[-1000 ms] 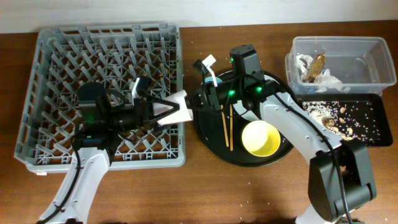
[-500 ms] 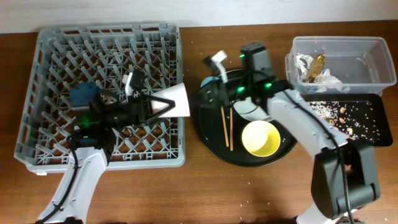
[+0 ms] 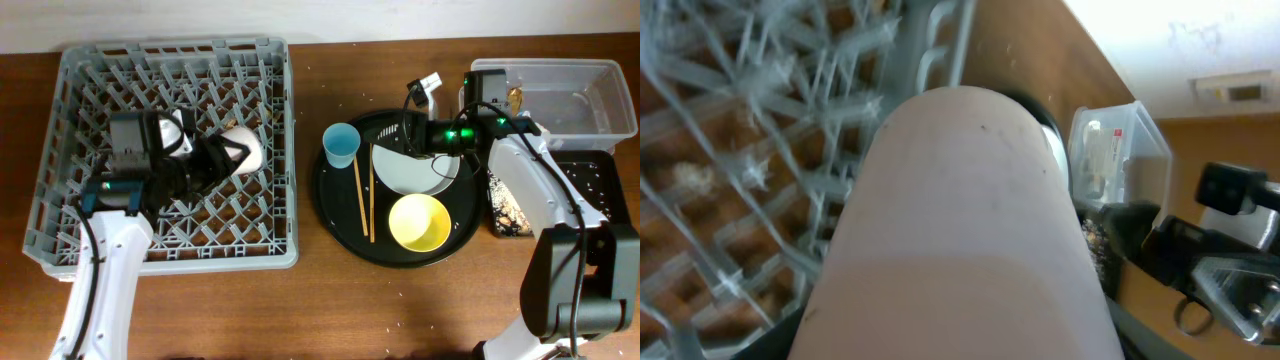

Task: Sort waste into correct bins and load items into the dishwasher rack
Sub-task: 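Place the pink cup upside down in the rack with the left gripper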

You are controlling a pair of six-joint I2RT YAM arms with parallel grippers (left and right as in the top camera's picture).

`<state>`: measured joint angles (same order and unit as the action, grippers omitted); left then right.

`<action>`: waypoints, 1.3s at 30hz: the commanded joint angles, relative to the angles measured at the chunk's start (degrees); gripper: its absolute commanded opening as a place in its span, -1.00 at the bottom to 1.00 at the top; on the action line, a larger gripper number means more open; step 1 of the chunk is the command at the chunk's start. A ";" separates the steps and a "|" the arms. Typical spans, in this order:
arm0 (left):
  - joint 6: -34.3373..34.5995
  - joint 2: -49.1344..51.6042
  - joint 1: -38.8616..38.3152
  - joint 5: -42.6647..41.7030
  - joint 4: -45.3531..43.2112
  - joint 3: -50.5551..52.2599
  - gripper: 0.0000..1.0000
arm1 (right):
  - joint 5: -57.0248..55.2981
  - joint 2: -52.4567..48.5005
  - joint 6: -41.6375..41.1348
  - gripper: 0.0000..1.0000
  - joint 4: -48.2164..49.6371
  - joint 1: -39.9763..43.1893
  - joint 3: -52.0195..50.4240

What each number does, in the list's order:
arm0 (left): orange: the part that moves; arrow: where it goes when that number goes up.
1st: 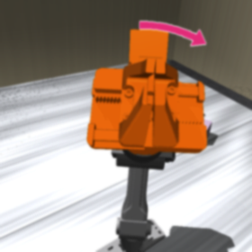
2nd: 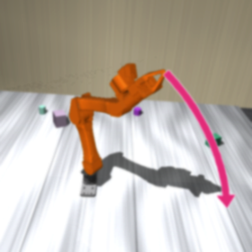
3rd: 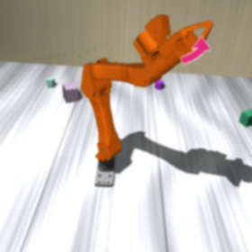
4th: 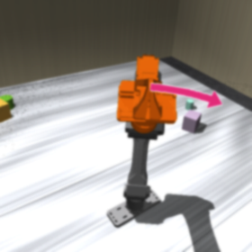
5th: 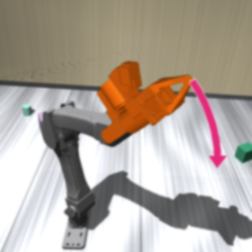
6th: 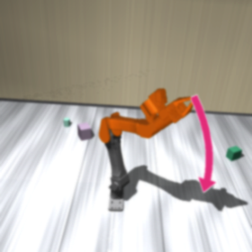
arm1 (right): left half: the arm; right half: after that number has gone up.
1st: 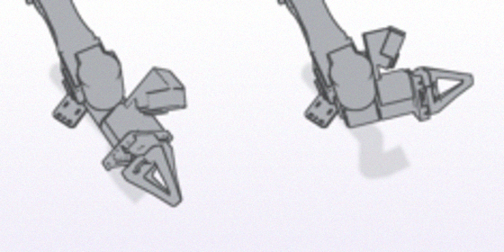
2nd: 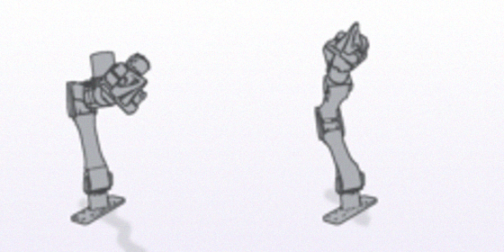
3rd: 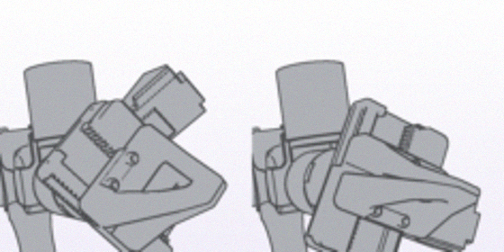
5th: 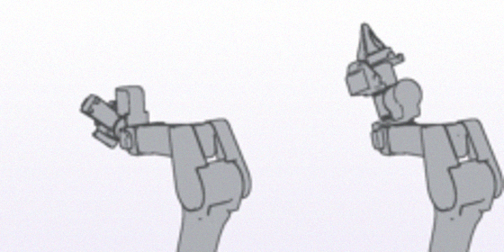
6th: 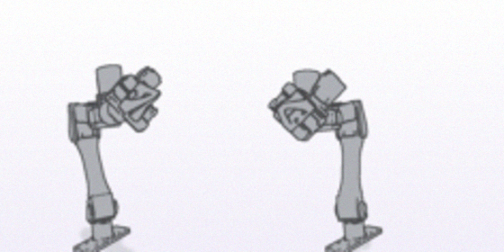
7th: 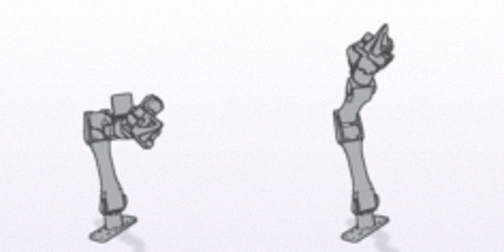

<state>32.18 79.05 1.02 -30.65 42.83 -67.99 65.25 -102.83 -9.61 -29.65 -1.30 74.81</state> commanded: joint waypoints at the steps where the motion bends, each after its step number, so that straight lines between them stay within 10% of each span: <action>1: -8.50 -0.61 -7.28 20.13 12.00 -7.17 -0.35 | -8.15 0.35 3.43 0.97 -4.11 -0.24 0.09; 9: -8.26 20.46 -19.02 30.84 16.15 -7.17 -0.35 | -16.70 0.35 3.69 0.97 -12.35 -0.24 0.09; 13: -9.31 24.09 -19.02 28.81 15.63 -7.69 0.88 | -17.09 0.35 3.82 0.89 -10.08 -0.24 0.11; 17: -11.13 24.02 -18.95 28.15 27.15 -22.36 0.91 | -26.69 0.35 2.03 0.77 -9.81 -1.79 3.48; 22: -10.82 24.15 -13.40 32.76 31.63 -38.34 0.91 | -64.39 -0.72 -9.49 0.59 -12.70 -17.99 14.95; 27: -10.84 24.15 -7.21 33.48 31.21 -38.34 0.90 | -65.96 -7.78 -13.88 0.48 -8.57 -20.92 14.95; 37: -10.82 24.46 -7.26 33.00 31.21 -38.12 0.90 | -65.46 -15.32 -13.86 -0.92 -8.52 -20.57 15.54; 39: -10.91 24.48 -7.21 27.58 31.39 -38.12 0.90 | -59.01 -11.30 -13.84 -0.92 -12.41 -18.80 18.40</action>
<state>21.85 103.31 -6.28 1.93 74.15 -105.82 1.37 -117.69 -23.66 -40.18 -21.80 90.19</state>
